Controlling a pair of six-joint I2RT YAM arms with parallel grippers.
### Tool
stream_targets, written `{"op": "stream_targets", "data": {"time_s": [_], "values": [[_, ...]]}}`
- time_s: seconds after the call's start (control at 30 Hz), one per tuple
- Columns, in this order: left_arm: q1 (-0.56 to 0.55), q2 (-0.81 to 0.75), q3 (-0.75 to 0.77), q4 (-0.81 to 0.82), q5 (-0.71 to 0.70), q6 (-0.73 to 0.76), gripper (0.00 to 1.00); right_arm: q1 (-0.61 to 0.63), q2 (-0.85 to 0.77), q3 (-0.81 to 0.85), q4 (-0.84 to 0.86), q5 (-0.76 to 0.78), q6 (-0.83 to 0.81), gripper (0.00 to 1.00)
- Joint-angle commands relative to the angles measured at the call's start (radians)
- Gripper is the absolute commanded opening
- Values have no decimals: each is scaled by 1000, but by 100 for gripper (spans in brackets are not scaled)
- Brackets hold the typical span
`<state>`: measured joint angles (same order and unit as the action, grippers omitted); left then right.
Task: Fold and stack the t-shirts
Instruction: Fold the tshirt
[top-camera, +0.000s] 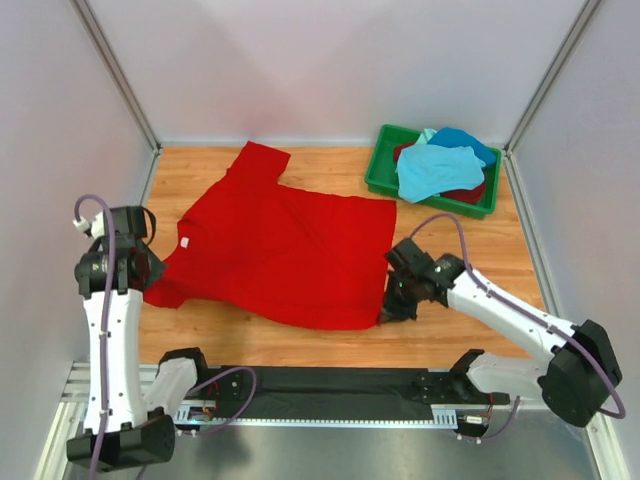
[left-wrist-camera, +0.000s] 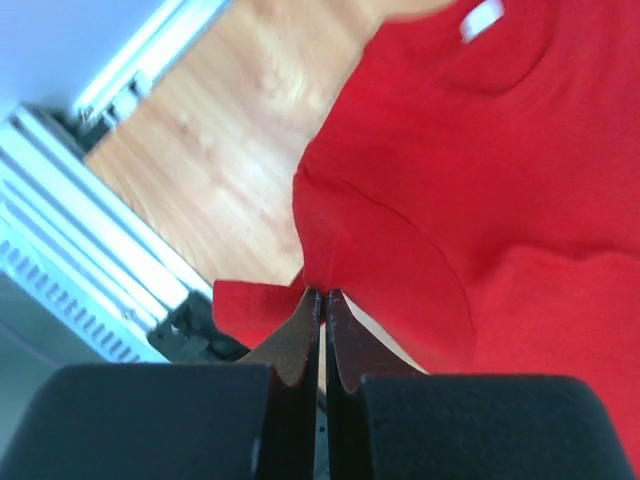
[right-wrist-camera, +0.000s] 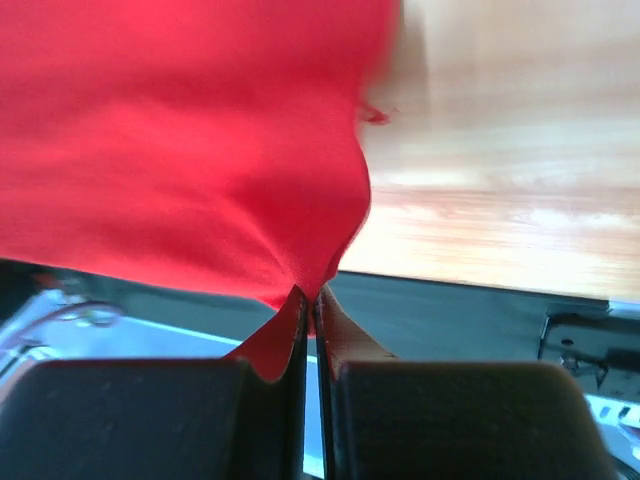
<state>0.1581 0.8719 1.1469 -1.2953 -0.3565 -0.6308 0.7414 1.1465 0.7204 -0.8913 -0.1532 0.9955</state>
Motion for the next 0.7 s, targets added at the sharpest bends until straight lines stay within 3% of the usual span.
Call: {"op": "stream_targets", "data": {"time_s": [0.0,0.1,0.13,0.2,0.23,0.27,0.33,0.37,0.47,0.6,0.67], "values": [[6,76,211,163,-39,123,0,-100,65,295,20,34,-154,0],[8,188,322,314,100,178,0,-218,305,547,6,40,-288,0],[6,218,409,412,137,209,0,-237,367,755,-10,50,-319,0],[6,318,505,526,212,212,0,-299,572,966,-67,60,-402,0],[4,363,575,578,284,218,0,-319,632,1207,-84,55,-423,0],[6,381,600,634,316,221,0,-356,754,1320,-98,46,-446,0],[6,412,672,760,350,209,0,-382,862,1566,-123,20,-457,0],[4,444,698,798,399,213,0,-402,906,1766,-114,0,-457,0],[4,504,812,913,442,206,0,-430,969,1893,26,-75,-417,0],[6,613,1064,901,445,250,0,-470,839,1768,337,-121,-367,0],[6,659,1215,886,435,264,0,-494,789,1775,370,-120,-365,0]]}}
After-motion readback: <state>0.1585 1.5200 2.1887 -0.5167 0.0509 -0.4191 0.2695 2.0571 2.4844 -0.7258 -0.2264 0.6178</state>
